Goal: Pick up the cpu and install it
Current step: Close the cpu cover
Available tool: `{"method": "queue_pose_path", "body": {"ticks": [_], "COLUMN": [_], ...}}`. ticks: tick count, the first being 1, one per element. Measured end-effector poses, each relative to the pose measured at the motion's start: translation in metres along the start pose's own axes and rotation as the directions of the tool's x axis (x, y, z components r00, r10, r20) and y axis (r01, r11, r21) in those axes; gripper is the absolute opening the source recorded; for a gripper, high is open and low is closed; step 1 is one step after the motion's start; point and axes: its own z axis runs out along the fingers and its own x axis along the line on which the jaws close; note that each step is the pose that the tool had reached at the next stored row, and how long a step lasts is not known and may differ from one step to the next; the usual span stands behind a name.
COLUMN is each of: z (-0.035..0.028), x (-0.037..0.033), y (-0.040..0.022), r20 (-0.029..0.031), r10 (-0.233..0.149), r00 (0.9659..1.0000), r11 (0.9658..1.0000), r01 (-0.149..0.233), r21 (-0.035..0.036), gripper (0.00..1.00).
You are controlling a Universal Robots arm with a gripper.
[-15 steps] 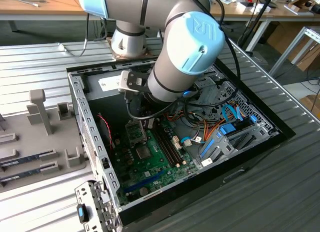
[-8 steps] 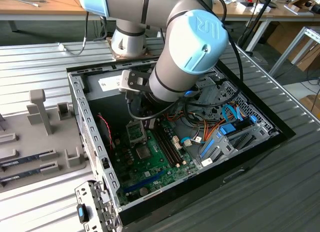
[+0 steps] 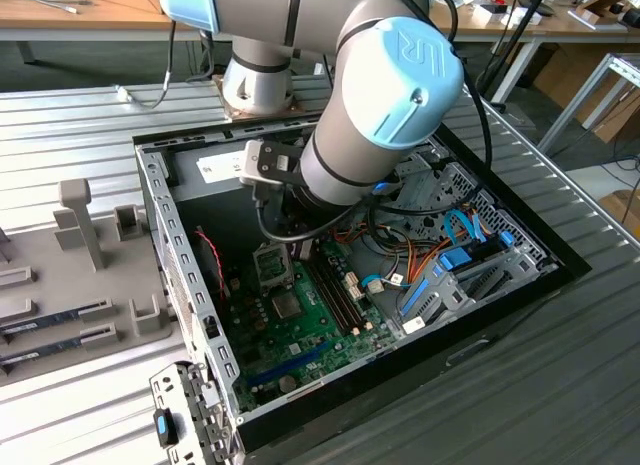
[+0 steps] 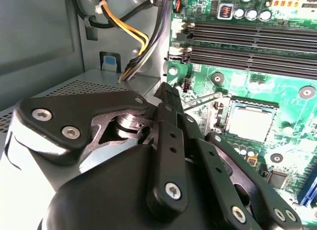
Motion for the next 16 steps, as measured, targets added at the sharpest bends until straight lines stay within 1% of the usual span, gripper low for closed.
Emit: {"method": "queue_pose_path", "body": {"ticks": [6,16], "z": [-0.0045,-0.0083], "x": [0.0036,0.0060], "y": [-0.0017,-0.0028], "r20": [0.0026,0.0055], "r10": [0.000,0.000], "r00": [1.0000,1.0000], "r11": [1.0000,1.0000], "r01": [0.000,0.000], "r21": [-0.0012,-0.0025], "gripper": [0.11,0.11]}}
